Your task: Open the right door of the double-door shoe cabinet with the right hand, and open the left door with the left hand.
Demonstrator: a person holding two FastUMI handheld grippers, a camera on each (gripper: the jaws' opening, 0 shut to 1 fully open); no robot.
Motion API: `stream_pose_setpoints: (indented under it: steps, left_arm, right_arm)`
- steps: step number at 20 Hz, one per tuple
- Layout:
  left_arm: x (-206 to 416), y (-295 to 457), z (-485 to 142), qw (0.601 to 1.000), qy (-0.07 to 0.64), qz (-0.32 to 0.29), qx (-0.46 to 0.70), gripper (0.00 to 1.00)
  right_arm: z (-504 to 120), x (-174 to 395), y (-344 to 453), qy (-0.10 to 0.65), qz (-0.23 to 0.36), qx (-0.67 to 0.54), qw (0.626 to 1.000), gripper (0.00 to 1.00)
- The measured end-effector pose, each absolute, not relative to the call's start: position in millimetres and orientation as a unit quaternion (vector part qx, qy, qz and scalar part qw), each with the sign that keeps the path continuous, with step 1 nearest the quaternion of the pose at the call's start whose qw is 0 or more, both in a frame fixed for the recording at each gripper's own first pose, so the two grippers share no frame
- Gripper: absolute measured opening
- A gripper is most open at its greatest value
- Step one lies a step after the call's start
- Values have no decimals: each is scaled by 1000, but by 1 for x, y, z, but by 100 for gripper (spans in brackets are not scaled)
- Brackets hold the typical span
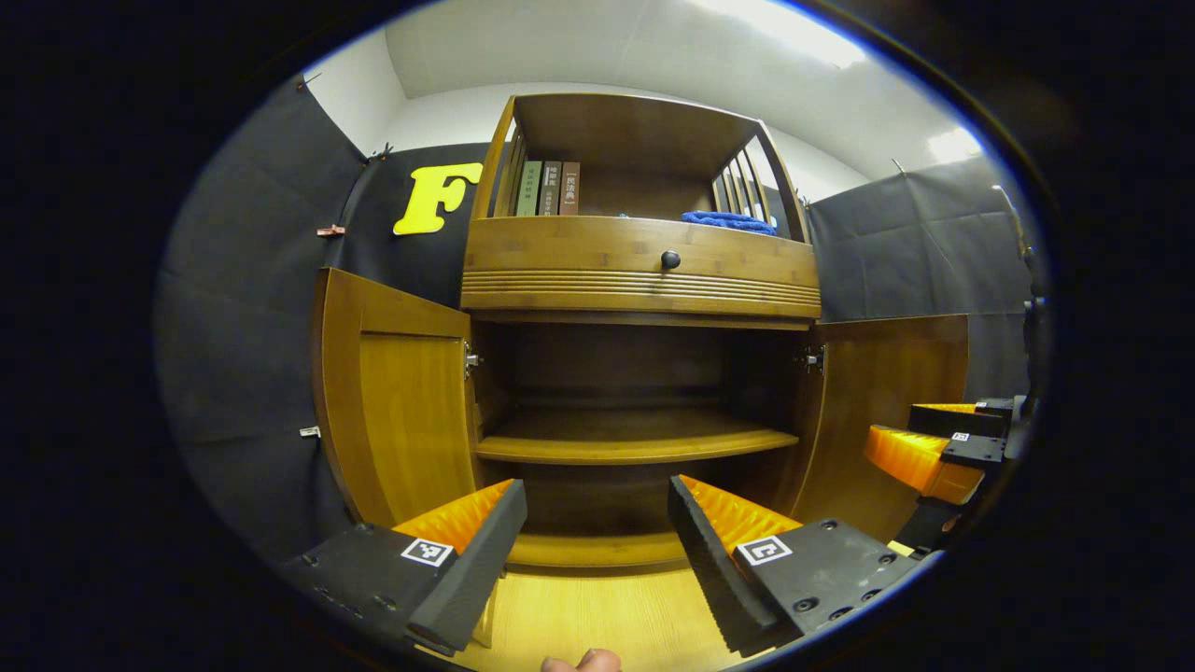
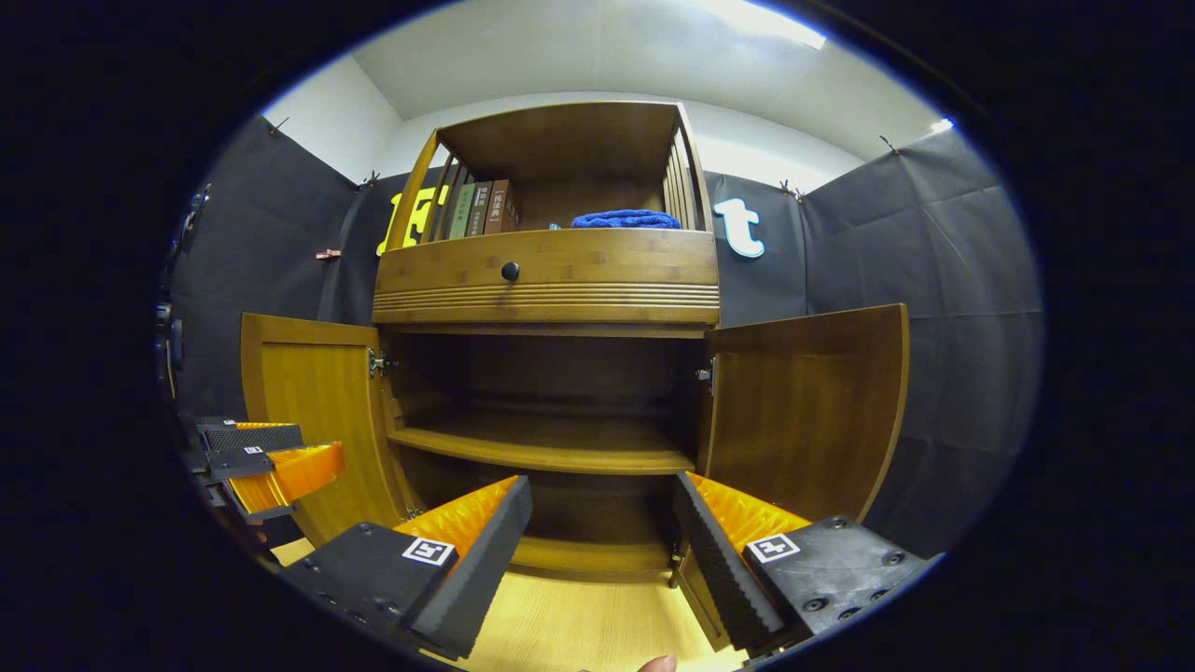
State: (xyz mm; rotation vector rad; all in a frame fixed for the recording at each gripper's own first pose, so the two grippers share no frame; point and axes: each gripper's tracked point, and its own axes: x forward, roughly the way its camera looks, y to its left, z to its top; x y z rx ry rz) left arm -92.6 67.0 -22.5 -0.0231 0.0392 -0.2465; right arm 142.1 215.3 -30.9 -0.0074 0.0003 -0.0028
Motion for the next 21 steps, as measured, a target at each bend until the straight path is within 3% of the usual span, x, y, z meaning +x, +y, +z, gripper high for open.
stream_pose_setpoints:
  steps: [21]
  left_arm:
    - [-93,65,-24,993,20,-113,-7,95]
  right_arm:
    - [-32,142,211,0,-5,7,1000,96]
